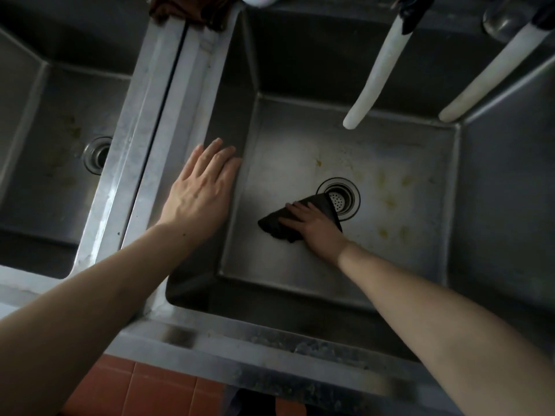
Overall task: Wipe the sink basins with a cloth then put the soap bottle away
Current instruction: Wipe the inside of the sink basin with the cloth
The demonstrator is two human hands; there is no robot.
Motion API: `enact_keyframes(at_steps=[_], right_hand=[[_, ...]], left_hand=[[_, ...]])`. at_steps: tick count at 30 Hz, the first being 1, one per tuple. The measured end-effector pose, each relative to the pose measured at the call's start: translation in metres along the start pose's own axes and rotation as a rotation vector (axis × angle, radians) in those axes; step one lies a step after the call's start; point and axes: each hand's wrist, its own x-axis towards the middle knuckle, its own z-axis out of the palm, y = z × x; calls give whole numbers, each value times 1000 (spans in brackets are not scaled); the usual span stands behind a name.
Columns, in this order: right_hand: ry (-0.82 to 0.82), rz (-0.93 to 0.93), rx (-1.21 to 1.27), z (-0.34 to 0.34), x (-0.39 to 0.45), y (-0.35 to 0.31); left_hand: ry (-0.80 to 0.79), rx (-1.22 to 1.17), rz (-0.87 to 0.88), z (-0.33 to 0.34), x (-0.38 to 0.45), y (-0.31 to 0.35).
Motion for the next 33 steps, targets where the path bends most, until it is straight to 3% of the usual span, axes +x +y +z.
enact_keyframes(at_steps=[4,8,14,26,33], right_hand=[[34,-80,-80,20,-33,-8],[-81,-219,-69,22,-69,-8],[-74,-273,-115,-8,-22,14],[577,430,9,-106,55,80],[310,522,-108,-81,93,108]], left_hand=[[-41,16,-6,-2,3,4],[-45,18,31,4,11,15],[-88,-49,44,40,25,32],[-304,-135,-79,124,35,43],[-369,-150,-49,151,33,53]])
